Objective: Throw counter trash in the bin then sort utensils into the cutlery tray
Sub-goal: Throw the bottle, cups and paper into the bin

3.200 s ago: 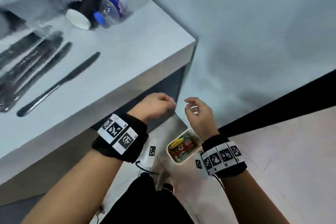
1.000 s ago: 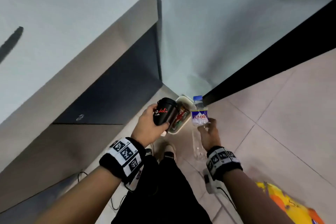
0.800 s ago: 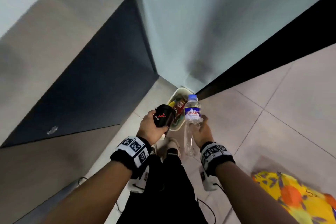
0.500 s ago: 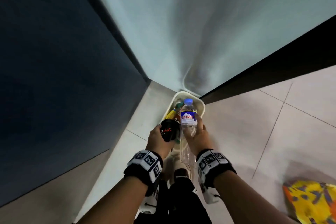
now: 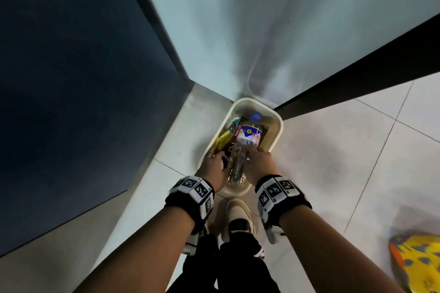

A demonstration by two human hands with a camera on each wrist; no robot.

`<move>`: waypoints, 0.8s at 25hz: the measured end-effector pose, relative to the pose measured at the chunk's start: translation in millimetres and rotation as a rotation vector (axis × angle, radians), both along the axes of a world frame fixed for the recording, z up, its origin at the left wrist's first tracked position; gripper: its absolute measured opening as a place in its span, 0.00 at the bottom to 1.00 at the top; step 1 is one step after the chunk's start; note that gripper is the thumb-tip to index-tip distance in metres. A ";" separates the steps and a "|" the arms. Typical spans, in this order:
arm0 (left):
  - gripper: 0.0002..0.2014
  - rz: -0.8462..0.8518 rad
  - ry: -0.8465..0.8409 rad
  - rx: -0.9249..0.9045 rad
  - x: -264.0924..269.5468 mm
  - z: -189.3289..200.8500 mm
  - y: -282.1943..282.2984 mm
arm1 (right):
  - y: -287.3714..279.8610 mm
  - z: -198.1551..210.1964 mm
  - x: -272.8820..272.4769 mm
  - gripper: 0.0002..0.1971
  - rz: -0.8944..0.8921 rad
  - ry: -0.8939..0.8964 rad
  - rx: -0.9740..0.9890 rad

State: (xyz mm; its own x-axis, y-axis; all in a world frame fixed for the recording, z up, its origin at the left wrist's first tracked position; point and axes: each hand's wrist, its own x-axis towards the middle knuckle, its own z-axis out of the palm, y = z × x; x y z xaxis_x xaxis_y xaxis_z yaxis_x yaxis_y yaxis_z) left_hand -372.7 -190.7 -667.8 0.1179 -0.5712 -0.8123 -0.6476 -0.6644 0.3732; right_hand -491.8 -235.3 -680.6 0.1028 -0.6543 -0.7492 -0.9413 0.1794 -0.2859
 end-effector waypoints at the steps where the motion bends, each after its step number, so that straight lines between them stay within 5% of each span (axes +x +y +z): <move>1: 0.27 0.057 0.002 -0.023 3.8 9.0 1.5 | 3.8 6.8 0.3 0.23 -0.018 -0.005 0.009; 7: 0.19 0.273 0.066 -0.071 21.1 131.6 -5.3 | 14.8 102.7 10.1 0.19 -0.008 -0.123 0.018; 13: 0.17 0.391 0.139 -0.194 41.8 326.5 -17.1 | -5.9 282.5 38.1 0.15 0.078 -0.278 -0.072; 20: 0.15 0.624 -0.038 -0.509 91.0 541.7 25.4 | -8.9 482.9 92.6 0.15 0.339 -0.443 -0.268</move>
State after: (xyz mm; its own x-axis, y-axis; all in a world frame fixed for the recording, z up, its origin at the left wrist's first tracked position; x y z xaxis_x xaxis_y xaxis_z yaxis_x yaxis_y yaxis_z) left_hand -281.7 -165.2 -126.1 0.5594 -0.6899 -0.4595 -0.2315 -0.6623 0.7126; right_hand -399.2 -244.2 -197.7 0.6016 -0.6903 -0.4020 -0.7150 -0.2408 -0.6564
